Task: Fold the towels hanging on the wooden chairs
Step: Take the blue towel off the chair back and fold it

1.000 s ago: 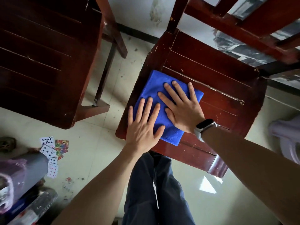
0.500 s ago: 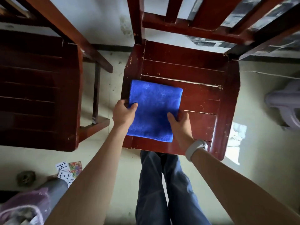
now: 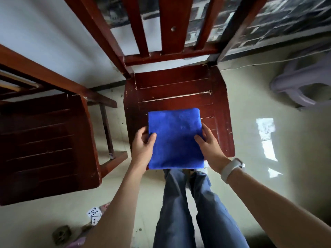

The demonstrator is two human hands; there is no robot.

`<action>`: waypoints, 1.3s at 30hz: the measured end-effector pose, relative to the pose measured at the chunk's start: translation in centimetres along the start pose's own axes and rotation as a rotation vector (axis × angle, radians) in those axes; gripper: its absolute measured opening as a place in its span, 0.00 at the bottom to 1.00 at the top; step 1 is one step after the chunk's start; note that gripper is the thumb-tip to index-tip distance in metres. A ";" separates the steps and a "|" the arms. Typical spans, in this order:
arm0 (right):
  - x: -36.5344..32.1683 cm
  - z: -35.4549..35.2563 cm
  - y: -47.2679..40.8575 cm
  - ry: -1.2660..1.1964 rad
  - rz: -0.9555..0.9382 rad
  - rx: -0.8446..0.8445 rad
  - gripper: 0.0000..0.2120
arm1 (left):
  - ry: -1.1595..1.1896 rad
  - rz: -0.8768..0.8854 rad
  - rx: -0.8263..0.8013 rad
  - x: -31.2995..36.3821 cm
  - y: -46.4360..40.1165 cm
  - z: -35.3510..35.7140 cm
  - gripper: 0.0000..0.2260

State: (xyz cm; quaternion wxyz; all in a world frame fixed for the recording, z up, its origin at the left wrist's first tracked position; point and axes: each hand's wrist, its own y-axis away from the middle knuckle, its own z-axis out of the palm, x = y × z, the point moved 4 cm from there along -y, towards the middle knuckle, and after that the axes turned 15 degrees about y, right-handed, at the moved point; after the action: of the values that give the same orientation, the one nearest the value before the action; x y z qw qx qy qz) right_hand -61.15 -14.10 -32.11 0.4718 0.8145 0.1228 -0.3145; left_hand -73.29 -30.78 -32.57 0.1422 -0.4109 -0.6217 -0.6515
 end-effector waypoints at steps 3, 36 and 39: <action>0.5 -4.6 4.0 0.010 0.005 0.075 0.22 | -0.129 0.119 -0.024 2.6 4.4 3.0 0.17; 36.9 -71.2 37.1 -0.629 0.258 1.184 0.19 | -0.702 0.493 -1.237 -2.4 56.1 80.3 0.14; 39.3 -77.7 35.7 -0.648 0.286 1.193 0.19 | -0.712 0.490 -1.261 -2.9 57.5 87.7 0.14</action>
State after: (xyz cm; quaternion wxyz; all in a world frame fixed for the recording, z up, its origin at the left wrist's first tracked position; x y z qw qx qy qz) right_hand 17.73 29.05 -4.38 -0.0069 0.8080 -0.3267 -0.4903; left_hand 0.00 38.81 -4.49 -0.1877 -0.7256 -0.0315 -0.6613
